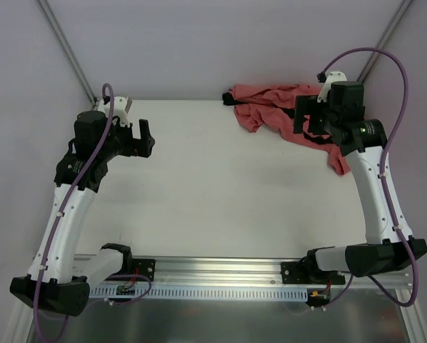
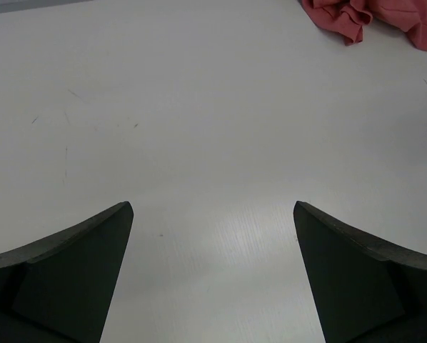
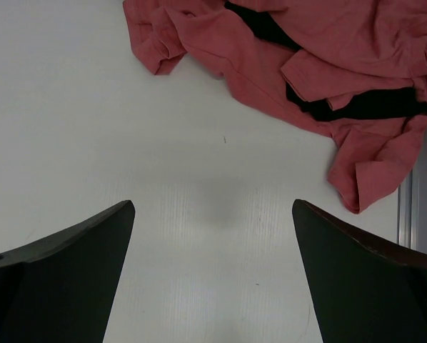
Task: Fold and stack the t-shirts
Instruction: Grab crumpled tshirt from the corner of the board with the right arm
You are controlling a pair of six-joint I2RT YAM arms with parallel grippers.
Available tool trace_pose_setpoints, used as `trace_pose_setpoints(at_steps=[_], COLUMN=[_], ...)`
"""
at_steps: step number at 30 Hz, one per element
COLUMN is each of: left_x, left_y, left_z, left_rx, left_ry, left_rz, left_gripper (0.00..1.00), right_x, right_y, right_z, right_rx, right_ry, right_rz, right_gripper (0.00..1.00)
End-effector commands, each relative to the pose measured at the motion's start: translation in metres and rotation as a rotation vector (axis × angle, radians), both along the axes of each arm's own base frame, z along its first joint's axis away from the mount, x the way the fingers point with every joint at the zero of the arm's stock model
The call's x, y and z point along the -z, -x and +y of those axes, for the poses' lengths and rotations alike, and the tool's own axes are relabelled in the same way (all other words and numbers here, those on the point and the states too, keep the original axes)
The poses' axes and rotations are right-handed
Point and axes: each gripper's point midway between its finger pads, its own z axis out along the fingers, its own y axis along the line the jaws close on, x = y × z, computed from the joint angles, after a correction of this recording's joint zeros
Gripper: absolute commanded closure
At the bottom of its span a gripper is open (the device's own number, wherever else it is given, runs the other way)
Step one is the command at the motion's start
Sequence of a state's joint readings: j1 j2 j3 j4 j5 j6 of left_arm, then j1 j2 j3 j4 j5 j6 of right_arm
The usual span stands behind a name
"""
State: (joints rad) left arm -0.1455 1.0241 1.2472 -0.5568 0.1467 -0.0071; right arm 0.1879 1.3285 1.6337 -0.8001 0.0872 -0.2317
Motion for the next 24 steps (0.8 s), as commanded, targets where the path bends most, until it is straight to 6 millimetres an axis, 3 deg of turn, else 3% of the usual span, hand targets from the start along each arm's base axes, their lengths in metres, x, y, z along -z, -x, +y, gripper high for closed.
trace_pose_setpoints(at_steps=[1,9,12,18,24], left_x=[-0.016,-0.007,-0.003,-0.016,-0.024], left_y=[-0.002,0.007,0.008,0.009,0.006], left_z=[0.003,0.004,0.011,0.032,0.007], left_rx=[-0.013,-0.017,-0.054,-0.205,-0.066], left_ry=[-0.025,-0.021,-0.033,-0.017,0.031], left_rz=[-0.068,-0.066,-0.06,-0.102,-0.114], left_gripper=[0.01,0.01,0.01,0.01,0.01], right_x=[-0.032,-0.032,-0.03,-0.05,-0.039], right_y=[-0.013,-0.014,-0.015,-0.001,-0.01], right_z=[0.01,0.014,0.003,0.002,-0.001], right_rx=[-0.023,0.024,0.093,0.013,0.032], right_ry=[-0.054,-0.131,-0.202,-0.245,-0.212], right_rz=[-0.103,-0.105,-0.107,-0.195,-0.124], right_gripper=[0.01,0.01,0.0,0.0,0.01])
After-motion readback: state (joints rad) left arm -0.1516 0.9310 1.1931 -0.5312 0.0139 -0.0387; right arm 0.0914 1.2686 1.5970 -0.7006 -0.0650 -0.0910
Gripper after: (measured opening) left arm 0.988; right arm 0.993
